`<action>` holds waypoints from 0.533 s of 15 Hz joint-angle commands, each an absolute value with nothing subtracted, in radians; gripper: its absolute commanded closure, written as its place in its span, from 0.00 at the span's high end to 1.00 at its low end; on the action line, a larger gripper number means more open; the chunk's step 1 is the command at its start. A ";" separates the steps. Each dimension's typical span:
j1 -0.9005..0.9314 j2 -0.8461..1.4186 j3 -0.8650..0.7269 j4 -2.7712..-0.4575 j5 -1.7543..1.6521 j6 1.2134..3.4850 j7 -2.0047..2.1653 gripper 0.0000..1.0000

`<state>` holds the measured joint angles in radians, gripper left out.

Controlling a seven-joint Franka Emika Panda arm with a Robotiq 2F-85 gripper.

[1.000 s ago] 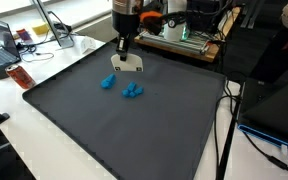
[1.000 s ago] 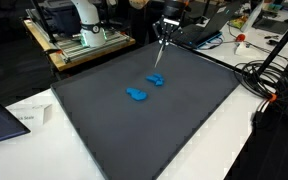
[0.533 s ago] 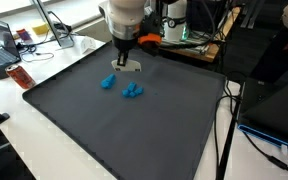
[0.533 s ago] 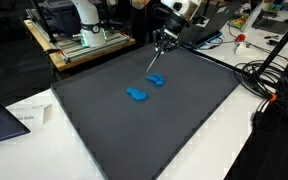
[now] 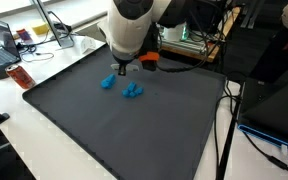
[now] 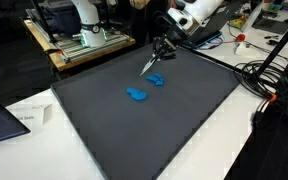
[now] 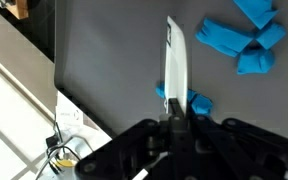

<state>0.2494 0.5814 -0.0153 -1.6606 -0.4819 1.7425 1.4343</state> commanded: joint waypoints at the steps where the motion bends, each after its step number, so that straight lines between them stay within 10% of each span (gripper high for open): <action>1: 0.278 0.637 -0.034 -1.583 -0.530 1.667 1.391 0.01; 8: 0.283 0.633 -0.050 -1.586 -0.646 1.670 1.350 0.01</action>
